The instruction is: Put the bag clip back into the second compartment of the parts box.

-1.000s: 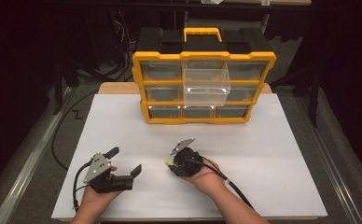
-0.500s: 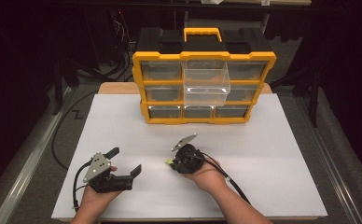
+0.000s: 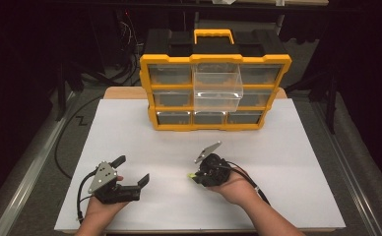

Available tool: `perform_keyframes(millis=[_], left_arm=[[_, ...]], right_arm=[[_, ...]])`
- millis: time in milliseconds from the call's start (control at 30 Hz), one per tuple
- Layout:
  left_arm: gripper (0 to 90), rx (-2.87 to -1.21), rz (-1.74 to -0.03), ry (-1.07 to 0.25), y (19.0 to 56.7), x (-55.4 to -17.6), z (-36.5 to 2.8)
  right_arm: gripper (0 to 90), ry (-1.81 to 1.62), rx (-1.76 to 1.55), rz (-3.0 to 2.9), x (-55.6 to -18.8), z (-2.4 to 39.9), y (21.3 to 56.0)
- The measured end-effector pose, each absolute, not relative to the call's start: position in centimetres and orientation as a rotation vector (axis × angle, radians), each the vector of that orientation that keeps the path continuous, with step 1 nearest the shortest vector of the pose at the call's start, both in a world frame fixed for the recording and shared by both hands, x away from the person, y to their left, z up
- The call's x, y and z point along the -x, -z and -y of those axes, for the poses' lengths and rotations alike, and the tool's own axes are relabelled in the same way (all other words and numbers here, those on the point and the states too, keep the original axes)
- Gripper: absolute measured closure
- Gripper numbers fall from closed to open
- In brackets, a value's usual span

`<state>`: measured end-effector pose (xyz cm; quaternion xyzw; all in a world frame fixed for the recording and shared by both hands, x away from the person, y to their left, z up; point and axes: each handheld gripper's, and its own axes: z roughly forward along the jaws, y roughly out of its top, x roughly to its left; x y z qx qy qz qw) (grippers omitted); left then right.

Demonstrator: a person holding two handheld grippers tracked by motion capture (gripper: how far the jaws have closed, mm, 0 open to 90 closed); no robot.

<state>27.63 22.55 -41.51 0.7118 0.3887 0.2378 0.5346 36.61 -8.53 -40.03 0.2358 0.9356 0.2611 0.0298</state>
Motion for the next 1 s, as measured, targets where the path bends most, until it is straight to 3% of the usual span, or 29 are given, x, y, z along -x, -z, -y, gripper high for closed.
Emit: perform_keyframes(millis=[1000], left_arm=[[0.5,-1.696,-0.916,-0.565,41.5,-27.7,-22.5]], right_arm=[[79.1,-0.659,-0.758,-2.946,-36.5,17.2,38.7]])
